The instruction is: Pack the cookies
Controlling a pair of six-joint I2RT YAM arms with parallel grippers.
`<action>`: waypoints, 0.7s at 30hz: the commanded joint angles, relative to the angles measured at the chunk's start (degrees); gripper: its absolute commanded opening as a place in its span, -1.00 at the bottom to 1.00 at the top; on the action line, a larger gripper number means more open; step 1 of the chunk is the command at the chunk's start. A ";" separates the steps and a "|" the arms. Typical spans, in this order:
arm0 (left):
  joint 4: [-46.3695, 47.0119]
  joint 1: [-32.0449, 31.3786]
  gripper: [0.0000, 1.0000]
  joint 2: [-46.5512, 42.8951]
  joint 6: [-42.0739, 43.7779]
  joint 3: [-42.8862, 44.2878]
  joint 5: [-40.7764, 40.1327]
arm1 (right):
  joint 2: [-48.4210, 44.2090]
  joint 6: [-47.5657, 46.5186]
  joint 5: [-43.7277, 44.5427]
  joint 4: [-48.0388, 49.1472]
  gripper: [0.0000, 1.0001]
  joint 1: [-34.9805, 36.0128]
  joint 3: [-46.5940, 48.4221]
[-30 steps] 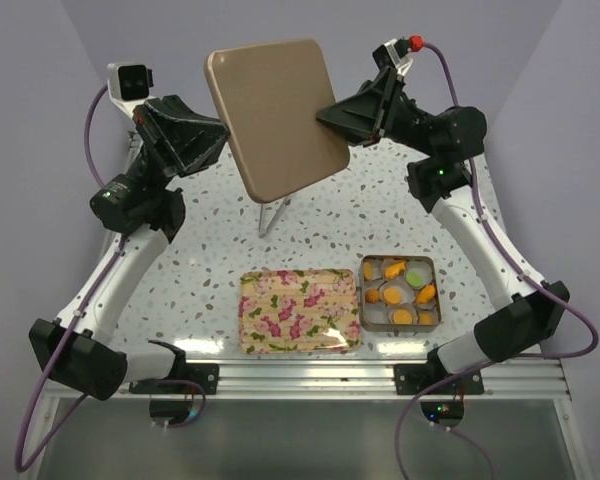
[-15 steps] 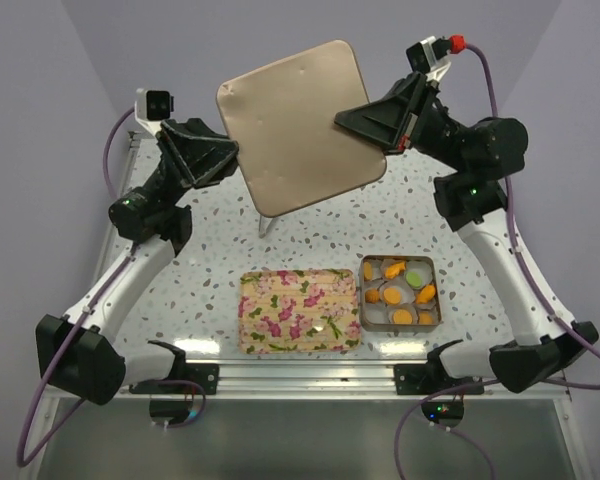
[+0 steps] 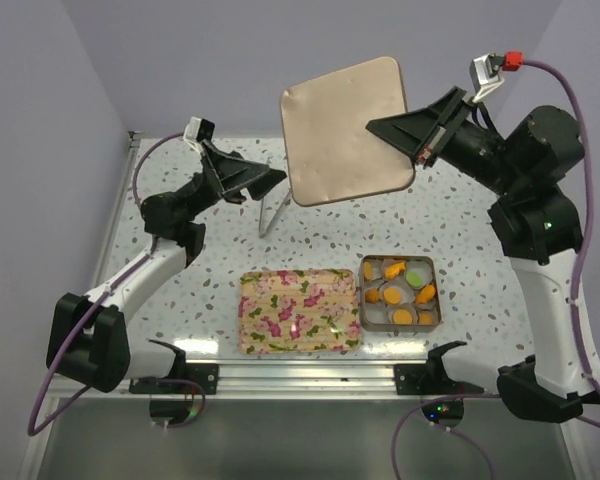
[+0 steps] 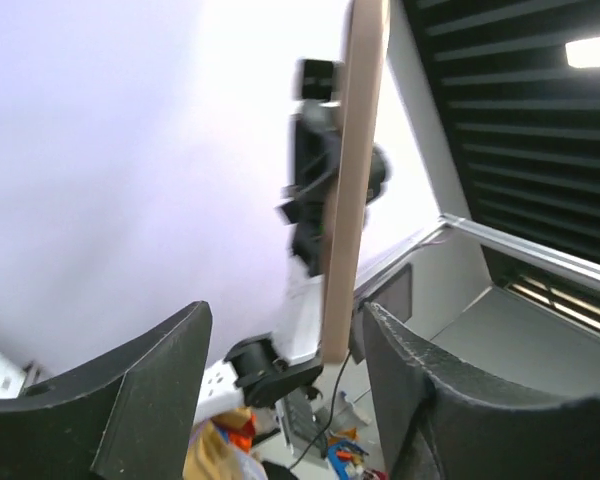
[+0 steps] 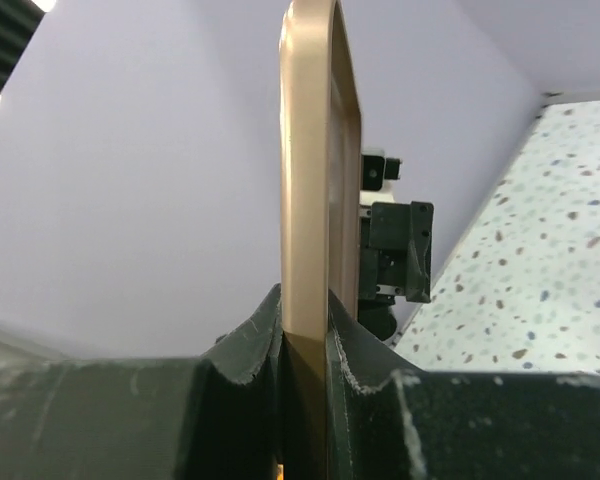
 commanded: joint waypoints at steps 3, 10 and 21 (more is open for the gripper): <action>-20.29 -0.39 0.39 -0.09 21.41 0.31 9.30 | -2.39 -14.35 17.82 -23.25 -1.00 -0.77 11.58; -86.40 -15.67 0.48 10.26 65.92 18.24 -5.42 | -6.07 -19.01 33.82 -34.43 -1.00 -0.77 16.08; -108.13 -35.80 0.44 31.62 73.49 32.65 -31.01 | -11.62 -22.44 47.81 -39.79 -1.00 -0.77 18.46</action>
